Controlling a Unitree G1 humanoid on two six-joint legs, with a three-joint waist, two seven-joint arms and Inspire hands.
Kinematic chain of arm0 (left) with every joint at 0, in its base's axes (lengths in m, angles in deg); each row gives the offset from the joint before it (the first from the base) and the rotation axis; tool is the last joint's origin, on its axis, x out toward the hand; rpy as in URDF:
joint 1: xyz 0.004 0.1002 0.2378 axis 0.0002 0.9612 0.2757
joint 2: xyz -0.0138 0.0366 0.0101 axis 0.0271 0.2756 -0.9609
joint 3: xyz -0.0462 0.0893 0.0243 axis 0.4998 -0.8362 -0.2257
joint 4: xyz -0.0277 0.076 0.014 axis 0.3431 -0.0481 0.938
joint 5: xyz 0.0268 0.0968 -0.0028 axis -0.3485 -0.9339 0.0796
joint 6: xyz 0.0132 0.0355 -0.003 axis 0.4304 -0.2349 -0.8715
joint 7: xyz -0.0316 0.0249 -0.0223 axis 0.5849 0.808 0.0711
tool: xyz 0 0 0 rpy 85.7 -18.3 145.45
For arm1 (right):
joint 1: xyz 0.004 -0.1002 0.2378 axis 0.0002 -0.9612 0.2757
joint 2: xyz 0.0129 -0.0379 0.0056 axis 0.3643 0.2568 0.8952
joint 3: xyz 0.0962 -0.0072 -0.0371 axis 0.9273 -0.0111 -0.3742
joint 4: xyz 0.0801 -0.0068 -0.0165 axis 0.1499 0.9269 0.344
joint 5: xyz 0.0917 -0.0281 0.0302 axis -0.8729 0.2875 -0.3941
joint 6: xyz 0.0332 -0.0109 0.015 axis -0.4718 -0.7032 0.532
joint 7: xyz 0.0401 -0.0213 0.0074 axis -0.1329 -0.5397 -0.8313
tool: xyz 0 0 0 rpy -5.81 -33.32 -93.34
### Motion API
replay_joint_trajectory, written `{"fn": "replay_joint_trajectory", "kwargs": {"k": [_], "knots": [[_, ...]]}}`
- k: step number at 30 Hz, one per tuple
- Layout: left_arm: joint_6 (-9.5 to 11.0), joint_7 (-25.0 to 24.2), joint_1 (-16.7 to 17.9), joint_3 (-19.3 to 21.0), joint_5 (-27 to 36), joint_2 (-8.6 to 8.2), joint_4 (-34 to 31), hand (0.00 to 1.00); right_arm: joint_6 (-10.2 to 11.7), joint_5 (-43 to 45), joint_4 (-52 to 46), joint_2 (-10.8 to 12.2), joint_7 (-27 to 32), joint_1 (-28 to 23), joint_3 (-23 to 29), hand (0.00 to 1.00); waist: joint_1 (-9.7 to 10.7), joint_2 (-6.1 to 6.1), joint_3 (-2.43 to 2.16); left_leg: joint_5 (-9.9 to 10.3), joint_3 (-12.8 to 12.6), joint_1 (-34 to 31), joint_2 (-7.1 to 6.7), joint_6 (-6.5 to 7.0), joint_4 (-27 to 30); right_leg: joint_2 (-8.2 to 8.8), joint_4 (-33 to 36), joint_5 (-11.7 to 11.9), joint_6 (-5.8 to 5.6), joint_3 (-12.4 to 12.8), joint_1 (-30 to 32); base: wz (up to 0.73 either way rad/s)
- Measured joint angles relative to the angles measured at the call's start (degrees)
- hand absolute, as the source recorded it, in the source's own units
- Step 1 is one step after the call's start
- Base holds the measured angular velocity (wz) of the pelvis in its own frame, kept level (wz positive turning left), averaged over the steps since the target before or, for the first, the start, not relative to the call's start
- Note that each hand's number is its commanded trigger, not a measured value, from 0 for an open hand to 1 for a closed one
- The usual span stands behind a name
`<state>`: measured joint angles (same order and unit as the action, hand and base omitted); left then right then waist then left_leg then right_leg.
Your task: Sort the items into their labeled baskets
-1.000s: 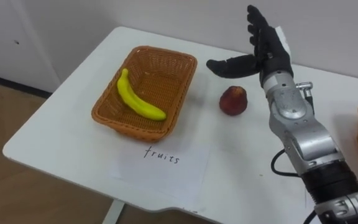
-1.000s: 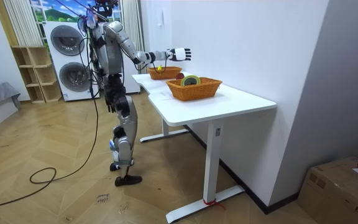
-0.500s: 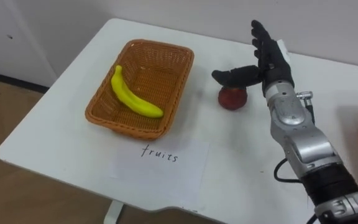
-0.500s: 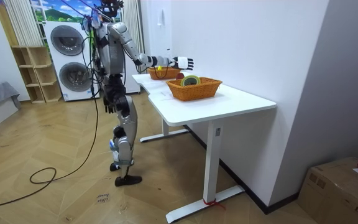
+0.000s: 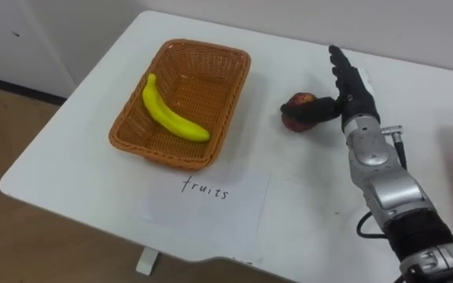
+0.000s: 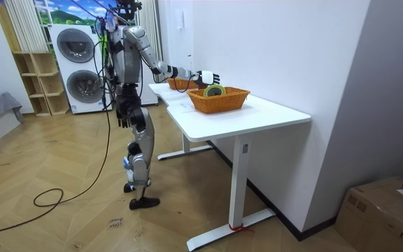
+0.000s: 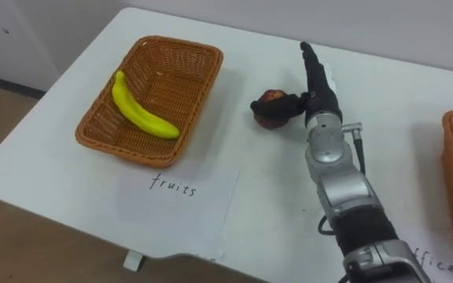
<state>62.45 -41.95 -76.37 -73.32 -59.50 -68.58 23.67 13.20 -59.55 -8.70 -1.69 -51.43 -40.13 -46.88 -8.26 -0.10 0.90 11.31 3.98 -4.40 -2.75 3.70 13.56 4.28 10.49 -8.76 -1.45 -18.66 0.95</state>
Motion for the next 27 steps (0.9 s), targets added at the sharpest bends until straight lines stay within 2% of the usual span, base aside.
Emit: {"fn": "replay_joint_trajectory", "kwargs": {"k": [4,9,27], "knots": [[0.0,-0.1,-0.2,-1.0,0.0,0.0,0.0,0.0,0.0,0.0,0.4,0.1,-0.3,0.0,0.0,0.0,0.0,-0.15,0.16,0.0,-0.1,-0.2,-0.08,0.04,0.0,0.47,0.3,0.0,0.0,0.0,0.3,0.0],[0.0,-0.1,-0.3,-1.0,2.1,0.01,-0.3,0.0,0.0,0.0,1.6,0.2,-0.7,0.0,-0.1,0.0,-0.1,-0.13,0.15,0.0,-0.2,-0.5,-0.05,0.04,0.0,0.47,0.3,0.0,0.0,0.0,0.7,0.0],[0.9,-0.1,-0.6,-0.8,3.8,0.12,-2.4,0.0,0.2,0.2,2.9,1.1,-1.9,-0.1,-0.7,0.0,-0.3,0.29,0.01,-0.1,-0.9,-0.6,0.02,0.11,0.0,0.58,0.4,0.0,0.04,0.0,1.1,0.0]]}}
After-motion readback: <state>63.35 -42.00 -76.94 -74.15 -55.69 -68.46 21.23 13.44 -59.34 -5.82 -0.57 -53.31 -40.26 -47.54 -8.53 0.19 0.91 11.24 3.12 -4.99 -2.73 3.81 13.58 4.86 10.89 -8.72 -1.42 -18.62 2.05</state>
